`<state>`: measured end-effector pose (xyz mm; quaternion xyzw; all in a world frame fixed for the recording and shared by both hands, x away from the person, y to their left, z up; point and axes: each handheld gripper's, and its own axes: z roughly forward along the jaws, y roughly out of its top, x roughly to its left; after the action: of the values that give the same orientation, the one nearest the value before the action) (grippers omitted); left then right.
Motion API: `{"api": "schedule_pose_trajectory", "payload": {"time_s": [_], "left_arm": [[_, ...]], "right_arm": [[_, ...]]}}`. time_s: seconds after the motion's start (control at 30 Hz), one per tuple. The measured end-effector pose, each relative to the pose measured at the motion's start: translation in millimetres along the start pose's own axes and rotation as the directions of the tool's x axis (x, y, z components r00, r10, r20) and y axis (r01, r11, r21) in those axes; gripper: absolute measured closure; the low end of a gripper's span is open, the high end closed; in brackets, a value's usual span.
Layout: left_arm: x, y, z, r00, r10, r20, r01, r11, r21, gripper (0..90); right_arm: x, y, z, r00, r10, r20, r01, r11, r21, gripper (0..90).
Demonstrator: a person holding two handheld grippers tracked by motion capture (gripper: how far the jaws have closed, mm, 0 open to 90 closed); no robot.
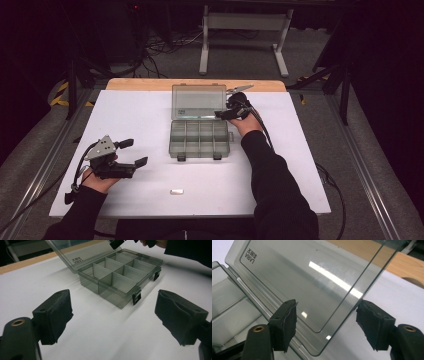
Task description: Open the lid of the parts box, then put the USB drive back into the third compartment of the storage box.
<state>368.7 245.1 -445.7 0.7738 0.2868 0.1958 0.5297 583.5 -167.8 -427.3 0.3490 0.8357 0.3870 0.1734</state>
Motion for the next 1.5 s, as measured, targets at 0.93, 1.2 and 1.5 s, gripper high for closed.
{"api": "schedule_pose_trajectory", "payload": {"time_s": [0.93,1.2,1.5], "left_arm": [[2.8,1.0,-0.9,0.9998,-0.016,0.006,0.016,0.9998,-0.012,14.6],[4.4,1.8,-2.5,0.9999,-0.013,0.003,0.013,0.9998,-0.018,14.4],[6.0,1.2,-4.6,0.9998,-0.017,0.004,0.018,0.9995,-0.027,14.3]], "right_arm": [[3.7,0.5,-13.4,0.9987,0.019,-0.047,-0.018,0.999,0.028,29.8],[21.3,6.0,-43.5,0.9964,-0.042,-0.074,0.039,0.998,-0.047,27.3],[58.8,5.2,-71.4,0.9819,-0.139,-0.128,0.125,0.986,-0.108,23.8]]}}
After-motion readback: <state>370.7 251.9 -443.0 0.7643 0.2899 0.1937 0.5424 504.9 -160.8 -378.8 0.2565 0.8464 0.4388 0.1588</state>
